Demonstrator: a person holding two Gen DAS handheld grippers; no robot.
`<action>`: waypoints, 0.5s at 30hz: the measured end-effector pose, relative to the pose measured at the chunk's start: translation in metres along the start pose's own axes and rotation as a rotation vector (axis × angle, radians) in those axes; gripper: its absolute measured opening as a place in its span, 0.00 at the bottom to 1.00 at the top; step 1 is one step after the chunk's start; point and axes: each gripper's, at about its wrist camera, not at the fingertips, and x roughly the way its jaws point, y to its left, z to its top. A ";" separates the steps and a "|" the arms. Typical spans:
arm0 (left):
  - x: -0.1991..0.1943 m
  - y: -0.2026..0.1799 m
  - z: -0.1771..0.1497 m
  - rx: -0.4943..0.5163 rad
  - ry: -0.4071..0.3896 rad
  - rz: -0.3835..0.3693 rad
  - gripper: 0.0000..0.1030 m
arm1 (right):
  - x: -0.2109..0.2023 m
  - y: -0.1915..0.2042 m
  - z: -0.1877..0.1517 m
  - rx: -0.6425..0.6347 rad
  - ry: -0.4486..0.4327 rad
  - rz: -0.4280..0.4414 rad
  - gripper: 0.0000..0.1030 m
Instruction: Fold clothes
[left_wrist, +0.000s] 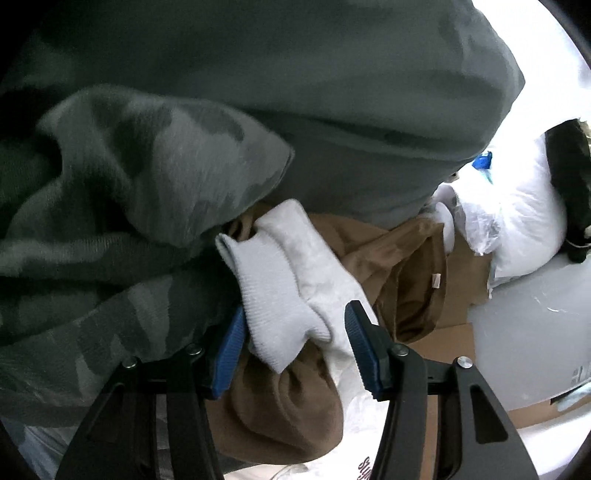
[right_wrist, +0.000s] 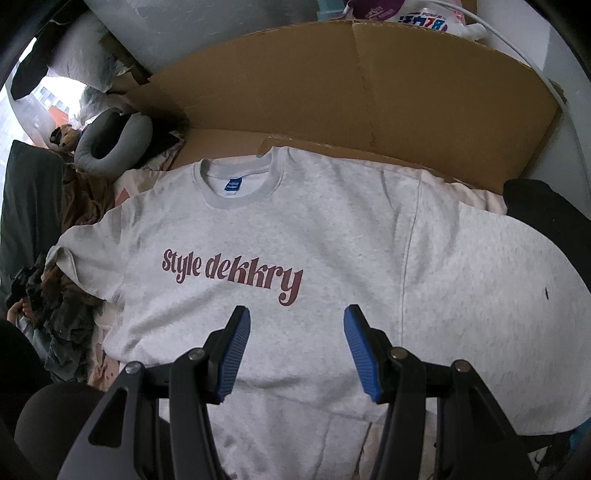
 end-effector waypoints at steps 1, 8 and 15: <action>0.001 -0.001 0.002 0.003 0.003 0.002 0.53 | -0.001 0.000 0.001 0.002 -0.003 0.000 0.49; 0.005 0.001 0.010 -0.038 0.049 0.058 0.06 | -0.012 0.004 0.016 0.003 -0.023 -0.002 0.49; -0.009 -0.051 0.030 0.139 0.092 0.109 0.04 | -0.009 0.013 0.024 -0.011 -0.022 0.009 0.49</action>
